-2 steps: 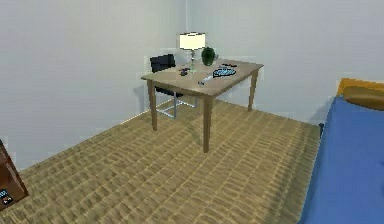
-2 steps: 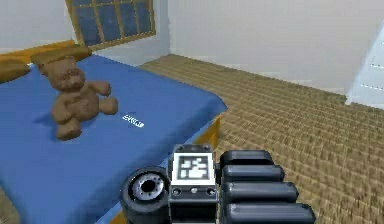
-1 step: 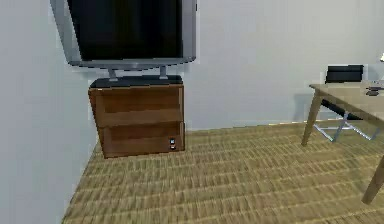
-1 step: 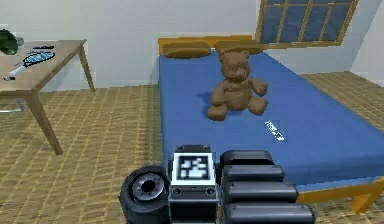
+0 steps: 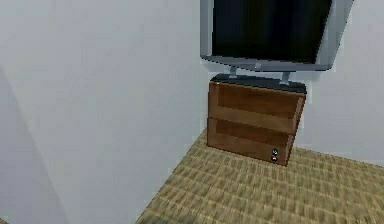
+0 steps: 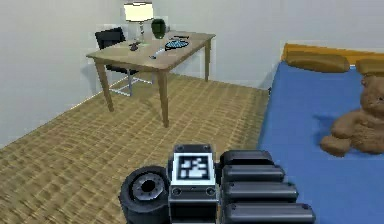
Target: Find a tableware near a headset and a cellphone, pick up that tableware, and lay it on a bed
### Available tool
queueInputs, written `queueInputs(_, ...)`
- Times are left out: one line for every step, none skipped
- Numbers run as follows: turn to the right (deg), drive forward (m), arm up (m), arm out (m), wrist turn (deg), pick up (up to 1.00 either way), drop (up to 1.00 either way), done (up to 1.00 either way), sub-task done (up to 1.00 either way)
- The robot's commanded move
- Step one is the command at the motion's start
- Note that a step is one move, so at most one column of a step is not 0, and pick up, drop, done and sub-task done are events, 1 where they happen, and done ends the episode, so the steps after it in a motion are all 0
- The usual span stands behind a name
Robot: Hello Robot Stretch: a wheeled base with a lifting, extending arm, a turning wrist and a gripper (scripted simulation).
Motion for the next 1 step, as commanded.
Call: queueInputs(0.0,0.30,0.00,0.00,0.0,0.00,0.00,0.00,0.00)
